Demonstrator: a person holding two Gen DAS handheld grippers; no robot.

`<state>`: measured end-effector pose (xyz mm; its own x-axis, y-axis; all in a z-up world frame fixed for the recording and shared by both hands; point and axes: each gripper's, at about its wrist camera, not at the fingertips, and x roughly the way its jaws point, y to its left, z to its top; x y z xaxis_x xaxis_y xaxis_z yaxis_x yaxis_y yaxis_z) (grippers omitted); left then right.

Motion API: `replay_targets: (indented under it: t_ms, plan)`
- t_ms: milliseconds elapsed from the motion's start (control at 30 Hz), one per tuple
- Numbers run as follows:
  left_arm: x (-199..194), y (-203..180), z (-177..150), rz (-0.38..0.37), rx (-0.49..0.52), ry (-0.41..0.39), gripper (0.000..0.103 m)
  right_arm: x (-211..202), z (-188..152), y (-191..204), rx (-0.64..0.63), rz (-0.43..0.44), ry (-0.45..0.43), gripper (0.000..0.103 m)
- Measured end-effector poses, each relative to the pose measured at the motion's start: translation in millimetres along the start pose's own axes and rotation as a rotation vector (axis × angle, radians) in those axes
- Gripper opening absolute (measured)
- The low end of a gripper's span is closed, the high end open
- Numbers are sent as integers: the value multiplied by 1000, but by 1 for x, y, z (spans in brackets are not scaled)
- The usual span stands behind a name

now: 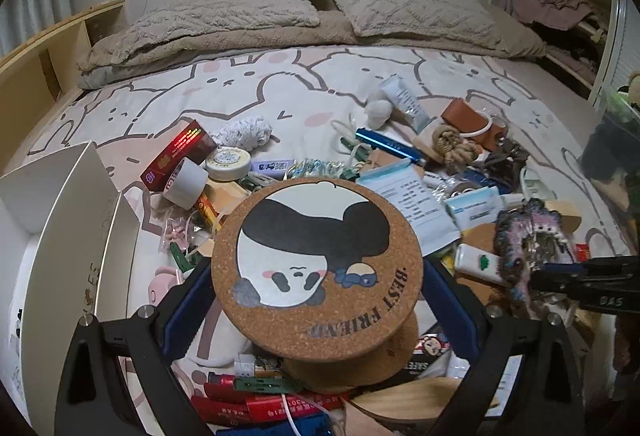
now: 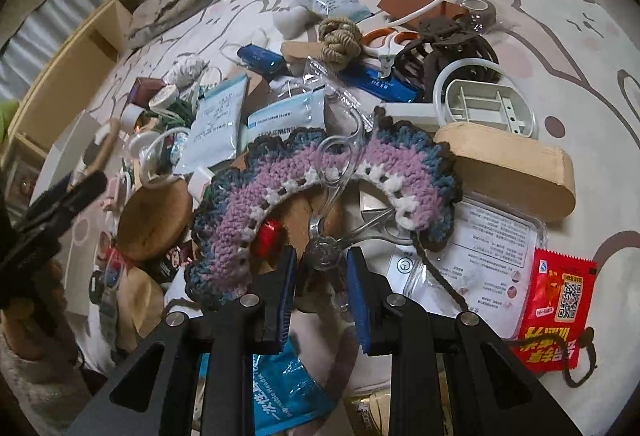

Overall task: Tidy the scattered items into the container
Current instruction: 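Lift the cork coasters with the left tool while the right tool lifts the metal clip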

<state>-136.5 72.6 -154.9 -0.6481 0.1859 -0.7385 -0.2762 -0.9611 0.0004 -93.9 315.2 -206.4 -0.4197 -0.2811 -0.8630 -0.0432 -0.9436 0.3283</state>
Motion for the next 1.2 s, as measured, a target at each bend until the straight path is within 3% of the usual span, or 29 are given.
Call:
replay_targets:
  t_ms: [367, 1200]
  plan:
    - [-23, -12, -4, -50, 16, -44, 99, 1, 2, -5, 21, 51, 6, 26]
    - [-60, 14, 5, -63, -92, -147, 99, -83, 5, -7, 110, 99, -343, 26]
